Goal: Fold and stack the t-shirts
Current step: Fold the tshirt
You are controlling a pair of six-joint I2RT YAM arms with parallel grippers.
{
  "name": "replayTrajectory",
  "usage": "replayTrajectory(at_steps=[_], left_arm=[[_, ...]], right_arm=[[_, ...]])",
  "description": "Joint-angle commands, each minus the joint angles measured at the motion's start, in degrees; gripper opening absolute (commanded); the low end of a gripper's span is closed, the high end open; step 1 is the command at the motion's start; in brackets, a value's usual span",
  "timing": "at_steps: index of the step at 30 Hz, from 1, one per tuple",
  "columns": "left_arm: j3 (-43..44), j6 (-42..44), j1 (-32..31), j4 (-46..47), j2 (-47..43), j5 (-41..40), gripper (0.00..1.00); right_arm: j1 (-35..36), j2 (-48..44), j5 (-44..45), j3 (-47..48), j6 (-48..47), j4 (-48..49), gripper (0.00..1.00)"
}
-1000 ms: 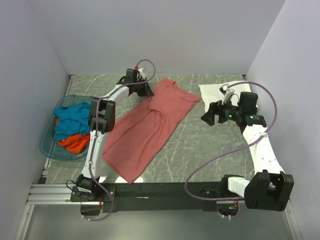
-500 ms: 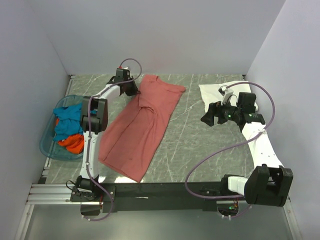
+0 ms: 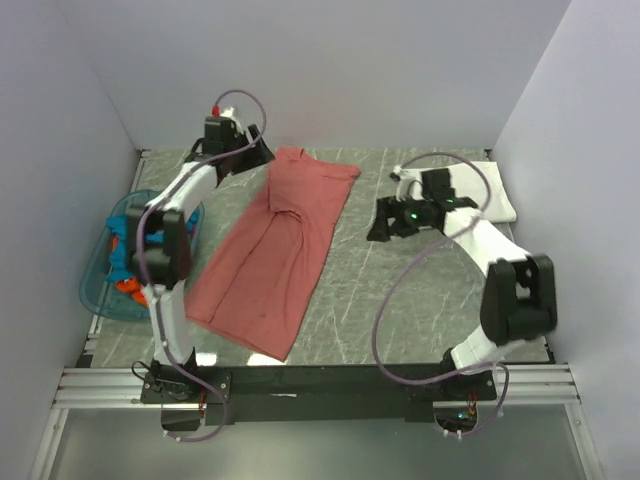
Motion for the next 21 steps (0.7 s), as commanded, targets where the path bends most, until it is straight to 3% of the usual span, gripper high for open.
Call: replayTrajectory(at_steps=[1,3,4,9,15,21], left_arm=[[-7.8,6.3,-0.2,7.8,-19.5,-2.8,0.81],[-18.2,7.6,0.3,11.2,-31.9,-6.1,0.89],[-21.6,7.8,0.4,12.7,-36.2,-7.3,0.98],[-40.5,8.2,3.2,10.2,-65.7,-10.0,0.99],[-55.8,10.2,3.3,4.9,-84.2,-10.4,0.99],[-61.2,11.2,3.3,-3.5,-96.7,-11.8,0.99]], right_arm=[[4.2,11.4,3.4,10.6,14.6,6.8,0.85],[6.5,15.8,5.3,14.4,19.0,8.1,0.85],[7.4,19.5,6.1,17.7,22.7,9.2,0.85],[11.3,28.5,9.7,23.8,33.8,13.2,0.85],[13.3,32.0,14.1,23.5,40.1,17.0,0.79],[13.4,36.9,14.7,26.2,44.3,16.4,0.65]])
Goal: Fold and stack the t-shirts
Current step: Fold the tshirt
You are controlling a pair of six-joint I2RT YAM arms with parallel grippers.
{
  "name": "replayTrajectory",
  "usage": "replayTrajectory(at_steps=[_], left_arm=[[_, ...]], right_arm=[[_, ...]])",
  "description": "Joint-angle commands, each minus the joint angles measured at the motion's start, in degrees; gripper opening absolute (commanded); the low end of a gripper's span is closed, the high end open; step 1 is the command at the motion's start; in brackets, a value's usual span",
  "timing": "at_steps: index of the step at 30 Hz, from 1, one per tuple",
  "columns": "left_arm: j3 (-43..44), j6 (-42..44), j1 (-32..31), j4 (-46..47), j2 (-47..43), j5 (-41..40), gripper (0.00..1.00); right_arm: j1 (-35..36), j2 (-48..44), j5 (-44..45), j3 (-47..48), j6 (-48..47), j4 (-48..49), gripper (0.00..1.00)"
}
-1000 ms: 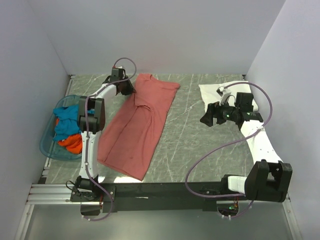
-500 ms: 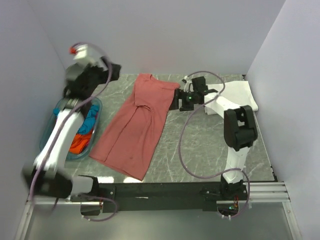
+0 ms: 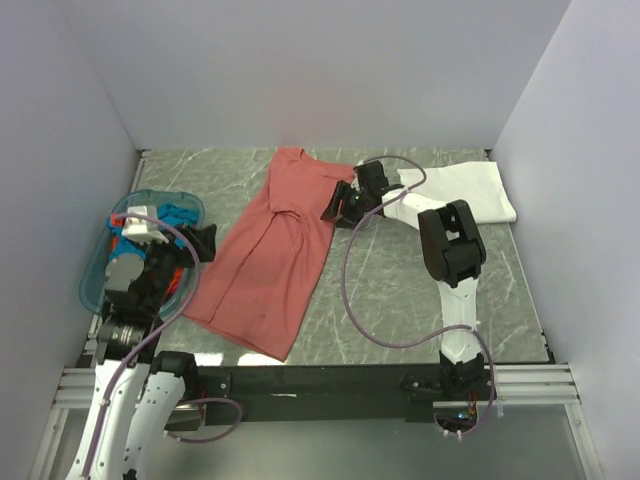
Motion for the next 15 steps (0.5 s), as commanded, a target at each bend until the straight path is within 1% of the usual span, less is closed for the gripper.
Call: replayTrajectory(at_steps=[1,4,5,7,8,10,11,13,14,15], left_arm=[[-0.8,1.9,0.0,-5.4,-6.3,-1.2,0.99],[-0.6,1.6,0.0,-8.1,-9.1,-1.3,0.99],[-0.1,1.7,0.0,-8.5,-9.3,-1.3,1.00],[-0.2,1.5,0.0,-8.9,-10.1,-1.5,1.00],[-0.4,1.4,0.0,-8.8,-10.3,-1.4,0.99],[-0.4,1.3,0.0,-8.5,-10.1,-1.0,0.99],[-0.5,1.3,0.0,-8.4,-9.9,-0.9,0.99],[-0.5,1.3,0.0,-8.4,-9.7,-0.9,0.99],[-0.5,1.4,0.0,-8.4,-9.6,-0.9,0.99],[-0.5,1.4,0.0,-8.4,-9.5,-0.9,0.99]], right_arm=[[-0.2,3.0,2.0,2.7,4.7,2.1,0.63],[-0.2,5.3,1.5,3.8,5.9,1.3,0.53],[-0.2,5.5,1.3,3.7,5.9,1.3,0.47],[-0.3,5.3,1.8,2.6,6.2,1.8,0.42],[-0.5,5.0,1.8,2.3,6.2,1.8,0.36],[-1.1,4.1,1.9,1.2,6.2,2.3,0.30],[-1.3,3.9,1.9,0.5,6.1,2.4,0.22],[-2.6,3.0,1.5,0.1,5.8,2.8,0.13],[-2.9,2.8,1.3,-0.1,5.7,2.5,0.06],[-3.3,2.5,1.2,-0.5,5.3,2.3,0.03]])
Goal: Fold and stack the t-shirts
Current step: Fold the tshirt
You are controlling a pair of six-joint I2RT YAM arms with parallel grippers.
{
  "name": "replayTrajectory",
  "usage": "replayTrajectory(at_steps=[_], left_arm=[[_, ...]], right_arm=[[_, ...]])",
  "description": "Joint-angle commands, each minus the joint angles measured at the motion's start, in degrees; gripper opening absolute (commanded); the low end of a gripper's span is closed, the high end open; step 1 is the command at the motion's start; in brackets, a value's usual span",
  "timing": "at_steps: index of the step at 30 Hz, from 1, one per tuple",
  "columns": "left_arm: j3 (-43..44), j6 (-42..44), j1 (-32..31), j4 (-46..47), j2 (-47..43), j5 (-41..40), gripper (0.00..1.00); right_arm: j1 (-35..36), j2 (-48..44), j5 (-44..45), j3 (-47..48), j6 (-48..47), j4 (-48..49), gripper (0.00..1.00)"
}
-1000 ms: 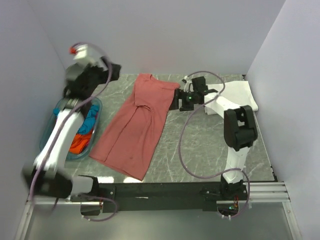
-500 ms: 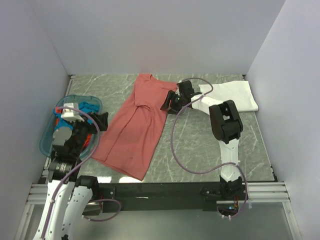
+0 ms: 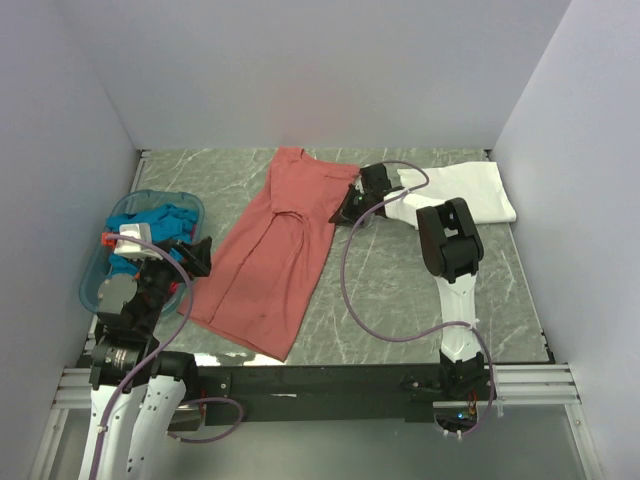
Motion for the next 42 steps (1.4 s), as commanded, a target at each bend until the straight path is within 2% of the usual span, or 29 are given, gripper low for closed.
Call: replayTrajectory(at_steps=[1,5,9,13,15,17,19,21,22,24,28,30,31,33,35,37,38,39,41,42], left_arm=[[0.9,0.9,0.0,0.4,0.4,0.0,1.00],[0.7,0.8,0.0,0.6,0.3,0.3,0.99],[0.7,0.8,0.0,1.1,0.9,2.5,1.00],[0.4,0.3,0.0,2.0,2.6,6.3,0.99],[-0.1,-1.1,0.0,3.1,3.6,10.1,1.00],[-0.9,-4.5,0.0,4.7,5.8,13.0,0.99],[-1.8,-7.7,0.0,5.9,9.1,15.9,0.99],[-3.3,-12.3,0.0,6.8,13.5,19.5,0.95],[-4.0,-14.9,0.0,6.5,15.0,19.8,0.94],[-4.8,-16.6,-0.1,5.4,19.0,19.4,0.91],[-3.5,-17.6,-3.8,2.5,25.3,11.7,0.93],[-1.6,-16.2,-5.9,0.8,31.4,7.1,0.94],[1.3,-14.2,-8.1,-0.3,33.8,5.9,0.94],[6.0,-10.9,-10.5,-2.8,41.0,3.6,0.93],[8.7,-8.8,-11.2,-4.5,47.0,2.1,0.90],[11.6,-6.6,-11.4,-6.6,49.9,-0.9,0.89],[12.2,-6.4,-11.3,-7.1,51.8,-1.5,0.89],[12.6,-6.4,-11.3,-7.3,52.3,-1.8,0.89],[12.8,-6.7,-11.1,-7.2,52.7,-1.8,0.86],[12.5,-6.9,-10.7,-6.9,52.3,-1.8,0.86]], right_arm=[[-2.9,-1.7,1.3,-1.6,-0.9,-0.6,0.00],[-5.6,-3.7,0.8,-2.3,-3.5,-2.9,0.00],[-8.6,-4.7,1.4,-0.7,-9.1,-9.5,0.00],[-11.8,-3.4,2.4,3.1,-15.3,-16.2,0.00],[-13.5,-2.4,3.1,5.6,-20.0,-19.5,0.04],[-14.2,-1.3,0.4,8.0,-24.4,-22.0,0.21],[-14.2,0.2,0.1,13.6,-30.2,-28.9,0.39],[-14.1,-1.6,-3.7,15.0,-36.0,-32.3,0.48],[-13.9,-2.9,-5.1,14.4,-38.1,-32.8,0.55],[-13.2,-7.5,-6.3,12.2,-45.1,-34.9,0.62],[-10.1,-15.2,-7.7,8.1,-57.3,-40.7,0.65],[-7.5,-20.8,-10.5,3.7,-67.1,-43.6,0.65],[-4.9,-23.0,-13.4,0.1,-74.8,-44.7,0.66],[-2.0,-30.3,-15.9,-4.7,-82.5,-45.8,0.68],[3.1,-39.7,-19.8,-14.4,-94.4,-43.2,0.68],[7.2,-46.9,-20.3,-22.2,-99.9,-38.1,0.72],[13.3,-52.8,-16.8,-29.5,-100.7,-30.1,0.75],[17.0,-55.3,-13.9,-32.9,-100.0,-26.1,0.77],[25.6,-57.4,-6.8,-38.7,-98.0,-18.7,0.80],[33.5,-56.7,0.5,-39.4,-96.3,-16.8,0.80]])
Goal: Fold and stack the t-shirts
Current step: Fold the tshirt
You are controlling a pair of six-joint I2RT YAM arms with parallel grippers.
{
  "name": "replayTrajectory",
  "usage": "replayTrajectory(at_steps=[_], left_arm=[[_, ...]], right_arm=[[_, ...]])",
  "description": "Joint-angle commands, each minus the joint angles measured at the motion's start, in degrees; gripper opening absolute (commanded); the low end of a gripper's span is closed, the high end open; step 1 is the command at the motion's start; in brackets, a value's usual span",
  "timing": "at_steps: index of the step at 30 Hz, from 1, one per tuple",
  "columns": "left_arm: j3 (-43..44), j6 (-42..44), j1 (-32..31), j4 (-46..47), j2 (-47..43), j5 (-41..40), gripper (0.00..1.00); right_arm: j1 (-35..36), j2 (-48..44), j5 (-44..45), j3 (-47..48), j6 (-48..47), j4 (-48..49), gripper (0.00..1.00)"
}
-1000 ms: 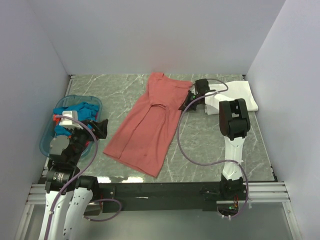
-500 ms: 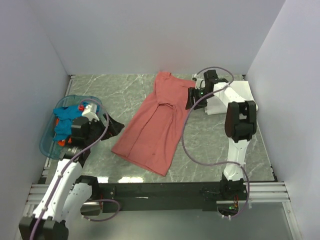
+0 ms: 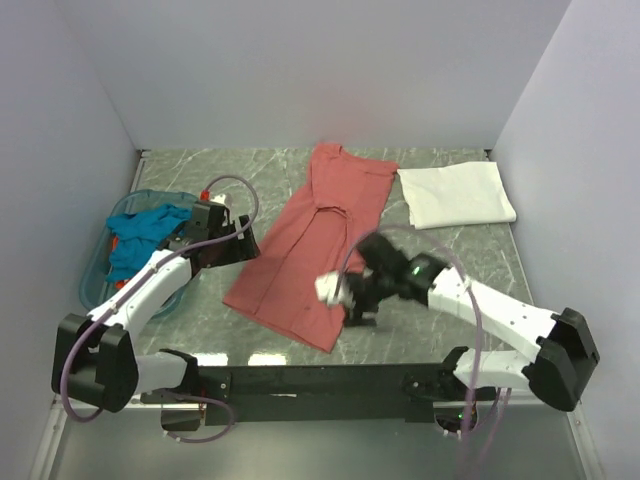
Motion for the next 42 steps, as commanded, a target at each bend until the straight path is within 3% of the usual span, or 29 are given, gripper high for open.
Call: replayTrajectory(at_steps=[1,3,7,16,25,29,32,36,40,42], left_arm=[[1.2,1.0,0.6,-1.4,-1.5,-2.9,0.86],[-0.9,-1.0,1.3,-0.1,-4.8,-2.9,0.87],[-5.7,-5.4,4.4,2.0,-12.3,-2.7,0.94],[-14.5,-18.3,9.2,4.8,-16.1,5.9,0.87],[-15.7,-19.7,9.2,8.8,-9.3,5.9,0.85],[-11.2,-18.8,8.9,5.9,-0.2,4.2,0.80],[-9.4,-18.9,8.4,4.0,3.7,1.4,0.80],[-8.3,-18.6,6.5,2.1,5.9,-1.4,0.79],[-8.0,-18.6,5.3,-0.3,6.8,-1.2,0.57],[-8.4,-18.7,4.0,-1.1,6.6,-1.2,0.55]], right_arm=[[13.7,1.5,15.8,-5.2,-0.3,14.9,0.79],[21.4,5.5,23.1,-5.5,1.8,18.3,0.78],[29.2,11.9,29.8,-5.3,6.4,21.4,0.76],[32.1,18.1,33.5,-5.6,10.2,24.8,0.70],[32.6,21.2,34.0,-6.0,11.3,23.4,0.49],[32.6,21.5,34.0,-6.4,11.5,22.7,0.27],[32.7,21.2,33.5,-6.7,11.7,22.5,0.18],[32.6,20.7,32.8,-6.8,11.3,22.2,0.15],[32.5,19.6,32.1,-7.0,10.8,21.3,0.09],[32.7,18.8,31.7,-7.4,10.3,20.8,0.08]])
